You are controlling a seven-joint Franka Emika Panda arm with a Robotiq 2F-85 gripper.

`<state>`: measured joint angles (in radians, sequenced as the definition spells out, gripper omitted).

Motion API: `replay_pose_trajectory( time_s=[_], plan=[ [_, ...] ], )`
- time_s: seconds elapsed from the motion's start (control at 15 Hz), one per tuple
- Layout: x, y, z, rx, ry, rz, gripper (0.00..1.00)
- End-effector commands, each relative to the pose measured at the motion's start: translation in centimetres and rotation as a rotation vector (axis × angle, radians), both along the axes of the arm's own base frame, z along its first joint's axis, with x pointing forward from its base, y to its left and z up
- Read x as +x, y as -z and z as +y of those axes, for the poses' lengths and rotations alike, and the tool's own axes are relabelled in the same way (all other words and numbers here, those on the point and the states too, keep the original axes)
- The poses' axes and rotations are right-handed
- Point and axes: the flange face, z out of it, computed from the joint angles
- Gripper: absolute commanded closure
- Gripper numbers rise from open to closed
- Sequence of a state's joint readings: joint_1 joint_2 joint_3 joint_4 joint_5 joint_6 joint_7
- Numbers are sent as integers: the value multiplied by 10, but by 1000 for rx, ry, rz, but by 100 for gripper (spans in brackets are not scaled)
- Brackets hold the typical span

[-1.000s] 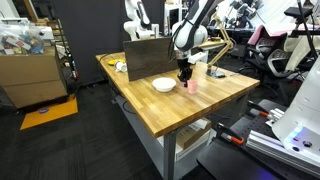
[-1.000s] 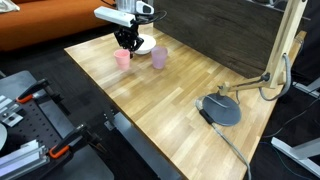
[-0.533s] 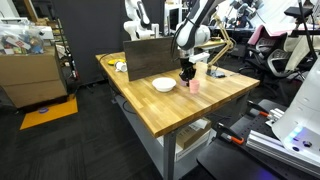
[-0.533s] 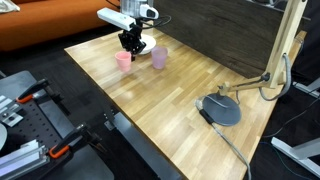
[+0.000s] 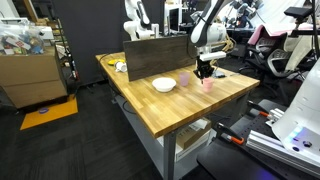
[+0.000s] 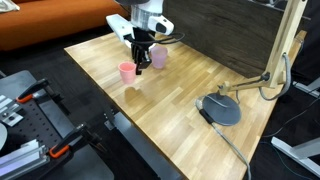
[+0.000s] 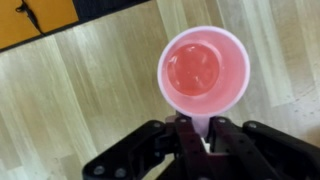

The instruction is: Pour the contents of the mug into the cup

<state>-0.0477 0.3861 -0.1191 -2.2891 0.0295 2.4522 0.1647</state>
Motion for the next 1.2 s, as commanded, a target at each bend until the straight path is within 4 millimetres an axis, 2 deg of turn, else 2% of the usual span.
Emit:
replay_pose_trajectory(
  time_s=[0.0, 0.07, 0.27, 0.53, 0.6, 0.67, 0.8, 1.13],
  plan=[
    [-5, 0, -13, -11, 48, 6, 96],
    [-8, 1, -20, -15, 62, 9, 85],
    [-6, 1, -11, -11, 47, 9, 85],
    [-6, 1, -11, -12, 47, 9, 85],
    [-4, 2, -12, -9, 59, 17, 96],
    [-3, 4, -16, 2, 100, 23, 96],
    [-2, 7, -31, 26, 224, 39, 96],
    [-12, 15, -89, 56, 509, 41, 96]
  ],
)
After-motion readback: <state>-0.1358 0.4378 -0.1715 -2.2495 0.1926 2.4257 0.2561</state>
